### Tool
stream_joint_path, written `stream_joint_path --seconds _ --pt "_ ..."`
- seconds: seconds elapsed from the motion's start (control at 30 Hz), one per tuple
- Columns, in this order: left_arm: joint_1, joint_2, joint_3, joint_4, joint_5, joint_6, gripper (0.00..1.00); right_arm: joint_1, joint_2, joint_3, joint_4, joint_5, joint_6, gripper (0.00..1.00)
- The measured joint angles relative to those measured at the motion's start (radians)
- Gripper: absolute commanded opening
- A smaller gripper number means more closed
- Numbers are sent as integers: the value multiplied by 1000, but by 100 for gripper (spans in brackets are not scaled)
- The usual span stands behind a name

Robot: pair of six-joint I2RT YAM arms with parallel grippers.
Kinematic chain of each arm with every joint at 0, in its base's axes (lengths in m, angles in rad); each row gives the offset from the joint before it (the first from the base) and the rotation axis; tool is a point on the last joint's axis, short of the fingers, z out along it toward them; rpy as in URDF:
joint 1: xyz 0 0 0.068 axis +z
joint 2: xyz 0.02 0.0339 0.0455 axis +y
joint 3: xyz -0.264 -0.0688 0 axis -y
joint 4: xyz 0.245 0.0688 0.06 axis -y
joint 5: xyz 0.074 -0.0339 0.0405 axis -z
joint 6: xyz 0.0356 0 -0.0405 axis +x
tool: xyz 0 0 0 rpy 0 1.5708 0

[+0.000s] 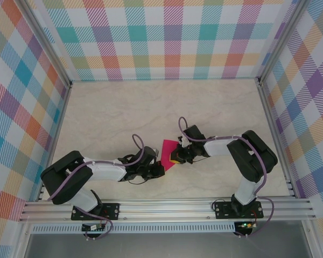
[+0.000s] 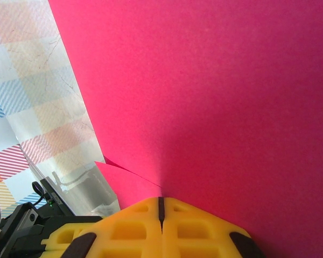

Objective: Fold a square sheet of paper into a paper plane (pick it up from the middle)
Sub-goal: Third fold the triangle at the center of the table.

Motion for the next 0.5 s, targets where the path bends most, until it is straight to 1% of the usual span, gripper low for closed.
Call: stream_joint_path --seconds 0.1,0.27,0.37,0.5 --pt "0 -24 -35 28 -10 -16 6 0 -4 -7 7 0 0 0" --pt "1 -134 -124 6 -22 -20 9 0 -6 -11 8 -2 0 0" --pt "1 -209 -151 -64 -29 -19 10 0 -6 -11 9 -3 0 0" --pt "1 -272 -137 -146 -40 -14 10 0 -6 -11 9 -4 0 0"
